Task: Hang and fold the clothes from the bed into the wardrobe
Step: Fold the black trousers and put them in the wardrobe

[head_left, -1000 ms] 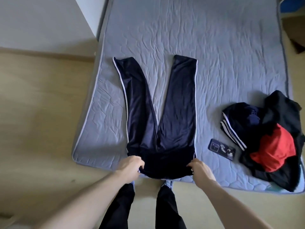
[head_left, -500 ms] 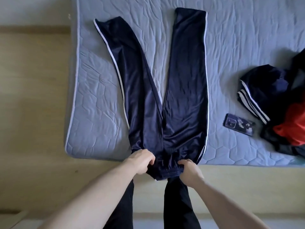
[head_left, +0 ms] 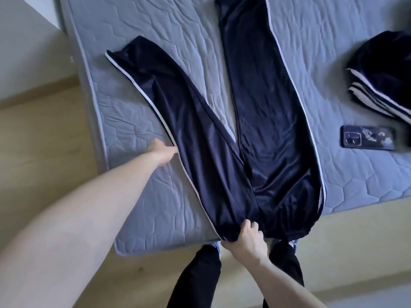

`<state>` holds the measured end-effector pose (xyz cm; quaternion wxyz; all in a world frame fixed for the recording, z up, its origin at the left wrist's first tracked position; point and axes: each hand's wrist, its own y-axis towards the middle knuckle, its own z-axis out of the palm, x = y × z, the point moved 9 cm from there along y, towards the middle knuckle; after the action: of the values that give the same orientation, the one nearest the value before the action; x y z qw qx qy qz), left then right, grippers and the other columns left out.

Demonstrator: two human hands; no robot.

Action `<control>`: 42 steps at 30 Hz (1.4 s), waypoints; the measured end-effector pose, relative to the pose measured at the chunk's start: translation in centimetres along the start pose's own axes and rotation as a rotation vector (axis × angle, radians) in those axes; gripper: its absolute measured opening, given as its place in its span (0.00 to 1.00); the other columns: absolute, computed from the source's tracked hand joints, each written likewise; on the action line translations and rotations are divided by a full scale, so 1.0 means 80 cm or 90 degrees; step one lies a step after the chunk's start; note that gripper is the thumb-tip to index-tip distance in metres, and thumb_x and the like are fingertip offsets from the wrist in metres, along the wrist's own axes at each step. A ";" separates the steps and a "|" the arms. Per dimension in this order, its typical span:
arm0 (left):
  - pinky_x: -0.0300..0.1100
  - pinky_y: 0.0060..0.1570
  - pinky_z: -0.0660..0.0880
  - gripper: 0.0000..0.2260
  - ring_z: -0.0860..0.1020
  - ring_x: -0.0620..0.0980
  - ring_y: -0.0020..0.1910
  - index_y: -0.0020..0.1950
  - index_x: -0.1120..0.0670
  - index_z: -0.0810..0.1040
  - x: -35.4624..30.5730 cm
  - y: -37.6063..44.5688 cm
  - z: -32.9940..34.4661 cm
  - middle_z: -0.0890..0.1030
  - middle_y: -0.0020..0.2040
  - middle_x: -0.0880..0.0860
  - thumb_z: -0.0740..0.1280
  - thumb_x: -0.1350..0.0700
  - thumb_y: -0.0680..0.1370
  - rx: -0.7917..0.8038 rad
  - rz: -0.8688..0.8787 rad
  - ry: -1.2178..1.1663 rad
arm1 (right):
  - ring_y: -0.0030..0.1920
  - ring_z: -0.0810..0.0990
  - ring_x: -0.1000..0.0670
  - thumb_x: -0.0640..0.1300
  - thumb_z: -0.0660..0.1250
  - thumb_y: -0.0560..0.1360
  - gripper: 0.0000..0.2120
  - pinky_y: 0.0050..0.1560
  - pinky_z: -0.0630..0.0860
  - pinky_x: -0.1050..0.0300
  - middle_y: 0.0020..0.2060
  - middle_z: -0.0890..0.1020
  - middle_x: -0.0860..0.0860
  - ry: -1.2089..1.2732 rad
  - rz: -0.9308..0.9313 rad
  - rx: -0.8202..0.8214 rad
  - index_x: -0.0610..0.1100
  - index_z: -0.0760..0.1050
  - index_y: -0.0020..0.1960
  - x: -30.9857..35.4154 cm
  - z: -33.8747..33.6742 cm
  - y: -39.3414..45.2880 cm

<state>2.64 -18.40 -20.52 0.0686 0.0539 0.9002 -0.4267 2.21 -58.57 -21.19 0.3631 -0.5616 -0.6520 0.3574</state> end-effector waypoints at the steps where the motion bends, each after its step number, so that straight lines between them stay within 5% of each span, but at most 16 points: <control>1: 0.51 0.59 0.80 0.29 0.81 0.59 0.60 0.71 0.60 0.72 0.007 0.006 0.017 0.78 0.65 0.60 0.74 0.47 0.76 0.047 -0.040 -0.056 | 0.63 0.74 0.44 0.68 0.75 0.65 0.37 0.56 0.76 0.47 0.58 0.69 0.51 -0.018 0.025 -0.005 0.48 0.64 0.60 -0.001 0.018 0.003; 6: 0.48 0.56 0.80 0.29 0.80 0.55 0.56 0.71 0.58 0.71 0.032 0.007 0.119 0.78 0.59 0.56 0.75 0.47 0.76 0.185 -0.094 -0.167 | 0.63 0.70 0.46 0.68 0.76 0.64 0.38 0.55 0.77 0.48 0.58 0.66 0.51 0.019 0.131 -0.076 0.50 0.60 0.59 0.004 0.078 0.020; 9: 0.47 0.49 0.82 0.29 0.80 0.53 0.56 0.69 0.59 0.70 0.042 0.006 0.144 0.78 0.62 0.54 0.78 0.51 0.74 0.148 -0.081 -0.244 | 0.63 0.71 0.45 0.61 0.76 0.70 0.32 0.57 0.77 0.46 0.59 0.67 0.50 0.074 0.122 -0.109 0.49 0.61 0.62 0.001 0.081 0.039; 12: 0.44 0.38 0.83 0.20 0.84 0.52 0.49 0.58 0.57 0.75 0.022 -0.001 0.149 0.81 0.57 0.56 0.80 0.56 0.72 0.101 -0.025 -0.300 | 0.61 0.75 0.43 0.48 0.65 0.80 0.14 0.55 0.74 0.47 0.59 0.73 0.50 0.104 0.039 -0.113 0.48 0.66 0.62 -0.015 0.063 0.059; 14: 0.47 0.41 0.83 0.19 0.83 0.52 0.47 0.54 0.55 0.73 0.001 -0.020 0.137 0.81 0.54 0.55 0.79 0.56 0.72 0.060 0.017 -0.279 | 0.57 0.77 0.41 0.44 0.60 0.81 0.07 0.50 0.74 0.49 0.55 0.77 0.49 0.148 -0.021 -0.118 0.46 0.70 0.57 -0.023 0.044 0.054; 20: 0.46 0.48 0.69 0.24 0.72 0.54 0.52 0.66 0.52 0.63 -0.110 -0.109 0.086 0.71 0.55 0.49 0.70 0.56 0.74 -0.144 0.201 -0.106 | 0.42 0.79 0.41 0.40 0.58 0.75 0.08 0.42 0.74 0.50 0.41 0.81 0.51 0.400 -0.028 -0.149 0.52 0.66 0.50 -0.062 -0.055 0.005; 24: 0.44 0.46 0.70 0.22 0.73 0.55 0.49 0.64 0.55 0.67 -0.211 -0.165 0.103 0.75 0.52 0.52 0.70 0.57 0.73 -0.155 0.316 -0.093 | 0.29 0.80 0.46 0.40 0.56 0.70 0.10 0.27 0.78 0.51 0.32 0.81 0.50 0.569 0.008 -0.141 0.51 0.75 0.43 -0.118 -0.111 -0.004; 29: 0.46 0.57 0.72 0.24 0.75 0.57 0.62 0.65 0.55 0.68 -0.328 -0.206 0.191 0.77 0.62 0.55 0.72 0.57 0.72 -0.073 0.386 -0.003 | 0.40 0.82 0.49 0.37 0.61 0.72 0.13 0.37 0.74 0.62 0.36 0.84 0.54 0.610 0.099 -0.163 0.50 0.82 0.42 -0.211 -0.158 0.023; 35: 0.42 0.62 0.71 0.39 0.77 0.51 0.60 0.80 0.52 0.63 -0.395 -0.184 0.308 0.76 0.62 0.49 0.76 0.48 0.73 0.092 0.427 0.122 | 0.53 0.83 0.44 0.34 0.61 0.73 0.17 0.54 0.76 0.54 0.48 0.85 0.51 0.584 0.154 -0.168 0.48 0.81 0.55 -0.278 -0.172 0.074; 38: 0.39 0.60 0.69 0.31 0.76 0.50 0.62 0.76 0.48 0.70 -0.383 -0.157 0.309 0.76 0.61 0.47 0.74 0.51 0.74 0.087 0.433 0.147 | 0.59 0.81 0.44 0.34 0.61 0.75 0.21 0.61 0.77 0.50 0.59 0.81 0.49 0.511 0.161 -0.173 0.45 0.74 0.66 -0.291 -0.178 0.086; 42: 0.40 0.55 0.71 0.19 0.77 0.52 0.57 0.65 0.51 0.77 -0.330 -0.094 0.237 0.78 0.55 0.48 0.71 0.56 0.74 0.008 0.357 0.131 | 0.61 0.75 0.45 0.34 0.63 0.74 0.21 0.58 0.73 0.51 0.59 0.77 0.50 0.411 0.010 -0.253 0.47 0.72 0.65 -0.233 -0.228 0.099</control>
<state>28.94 -38.83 -22.22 0.0916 0.3438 0.8498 -0.3891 23.90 -75.07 -20.65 0.4308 -0.7097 -0.5565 0.0314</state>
